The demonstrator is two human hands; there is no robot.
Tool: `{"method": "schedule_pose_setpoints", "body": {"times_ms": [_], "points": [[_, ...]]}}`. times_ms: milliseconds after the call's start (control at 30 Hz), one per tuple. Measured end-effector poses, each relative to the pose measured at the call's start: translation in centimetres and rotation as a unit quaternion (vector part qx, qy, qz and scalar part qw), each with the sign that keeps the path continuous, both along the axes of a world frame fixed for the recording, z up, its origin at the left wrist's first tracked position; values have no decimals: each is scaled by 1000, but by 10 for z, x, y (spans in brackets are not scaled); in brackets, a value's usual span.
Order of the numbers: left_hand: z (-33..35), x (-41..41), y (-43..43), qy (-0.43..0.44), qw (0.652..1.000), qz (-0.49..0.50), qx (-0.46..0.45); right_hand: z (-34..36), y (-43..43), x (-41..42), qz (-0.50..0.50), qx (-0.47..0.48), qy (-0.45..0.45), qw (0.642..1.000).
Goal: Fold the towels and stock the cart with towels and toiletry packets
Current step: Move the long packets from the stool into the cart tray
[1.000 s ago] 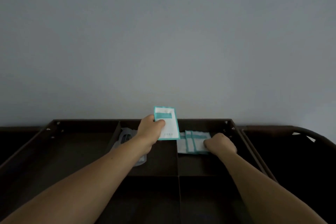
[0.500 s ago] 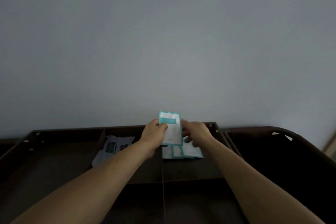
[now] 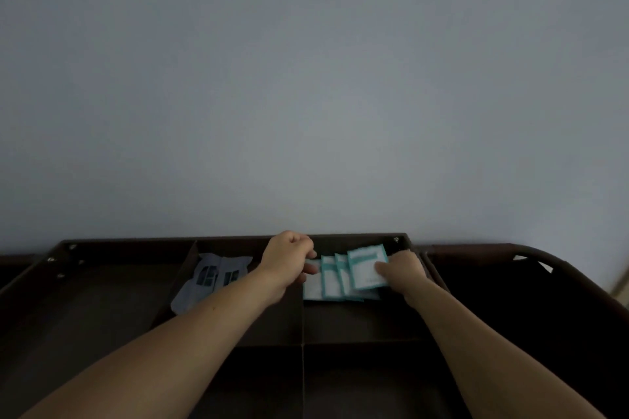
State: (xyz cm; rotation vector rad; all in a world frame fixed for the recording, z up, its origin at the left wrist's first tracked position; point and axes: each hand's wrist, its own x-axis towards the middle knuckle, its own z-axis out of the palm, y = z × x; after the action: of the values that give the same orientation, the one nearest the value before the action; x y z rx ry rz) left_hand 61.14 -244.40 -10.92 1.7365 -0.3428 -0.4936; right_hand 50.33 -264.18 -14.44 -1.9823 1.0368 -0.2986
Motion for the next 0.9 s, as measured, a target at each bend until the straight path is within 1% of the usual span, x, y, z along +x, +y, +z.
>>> {"method": "schedule_pose_setpoints", "body": {"times_ms": [133, 267, 333, 400, 467, 567, 667, 767, 900], "points": [[1, 8, 14, -2, 1000, 19, 6, -13, 4, 2, 0, -41, 101, 994], [3, 10, 26, -9, 999, 37, 14, -10, 13, 7, 3, -123, 170, 978], [4, 10, 30, -15, 999, 40, 16, -10, 19, 8, 17, -170, 198, 965], [6, 8, 35, -18, 999, 44, 20, -9, 23, 8, 34, -228, 229, 946], [9, 6, 40, -21, 998, 47, 24, -7, 26, 7, 42, -261, 243, 933], [15, 1, 50, -32, 997, 55, 37, -1, 28, 6, 50, -274, 243, 929], [17, -1, 63, -74, 992, 57, 86, 17, 36, 10, 74, -312, 224, 920], [19, 0, 81, -144, 975, 50, 162, 37, 60, 19, 149, -348, 173, 909], [29, 2, 117, -190, 949, 40, 248, 58, 116, 35, 245, -320, 115, 908]]}}
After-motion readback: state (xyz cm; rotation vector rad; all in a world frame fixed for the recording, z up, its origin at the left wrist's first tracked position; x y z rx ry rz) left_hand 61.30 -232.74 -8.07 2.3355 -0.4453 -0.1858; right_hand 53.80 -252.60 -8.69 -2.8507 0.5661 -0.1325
